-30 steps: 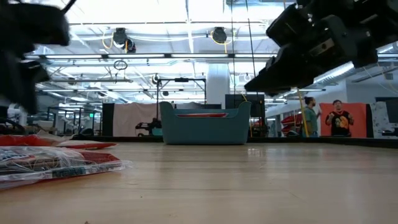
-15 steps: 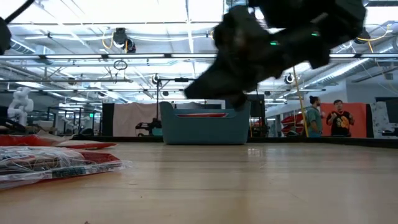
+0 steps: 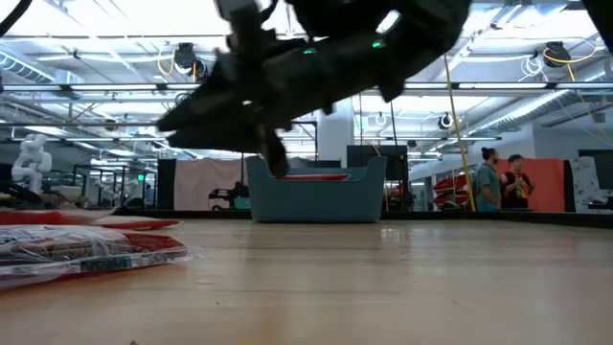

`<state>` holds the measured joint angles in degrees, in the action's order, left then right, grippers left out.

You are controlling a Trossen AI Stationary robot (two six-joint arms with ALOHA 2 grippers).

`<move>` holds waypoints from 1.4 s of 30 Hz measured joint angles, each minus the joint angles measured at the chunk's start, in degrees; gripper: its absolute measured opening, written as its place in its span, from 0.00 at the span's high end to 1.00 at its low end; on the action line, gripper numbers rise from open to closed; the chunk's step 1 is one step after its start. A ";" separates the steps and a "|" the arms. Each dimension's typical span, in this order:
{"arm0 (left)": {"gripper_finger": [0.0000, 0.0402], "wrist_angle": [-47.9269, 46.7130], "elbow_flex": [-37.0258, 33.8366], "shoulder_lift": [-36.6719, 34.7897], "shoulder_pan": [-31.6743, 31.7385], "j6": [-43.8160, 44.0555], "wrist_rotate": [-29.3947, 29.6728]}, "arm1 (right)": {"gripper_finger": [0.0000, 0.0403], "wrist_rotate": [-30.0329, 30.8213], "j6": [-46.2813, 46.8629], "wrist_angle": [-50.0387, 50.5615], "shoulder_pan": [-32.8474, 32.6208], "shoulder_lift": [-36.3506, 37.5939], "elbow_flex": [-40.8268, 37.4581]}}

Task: Sort popcorn bags into baskets
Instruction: Put the red popcorn bag into the blue bin

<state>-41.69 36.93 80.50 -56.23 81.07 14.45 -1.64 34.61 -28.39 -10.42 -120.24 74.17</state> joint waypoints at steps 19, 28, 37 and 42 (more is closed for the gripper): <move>0.42 5.85 -0.11 2.81 2.16 -14.49 9.50 | 0.39 0.04 12.33 0.31 3.69 -10.63 7.10; 0.42 2.73 3.62 -0.28 7.22 -17.13 9.36 | 0.42 1.50 7.16 0.41 4.86 -10.76 7.08; 0.52 -10.87 8.82 -10.44 16.39 -11.48 6.99 | 0.43 -1.34 -9.29 5.73 2.82 -3.90 6.93; 0.57 -9.60 5.22 -17.56 21.62 -10.87 0.42 | 0.43 1.36 -19.79 17.12 0.07 2.55 6.93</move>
<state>-51.29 42.15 62.95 -34.60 70.20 14.87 -0.28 14.82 -11.27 -10.35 -117.69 81.10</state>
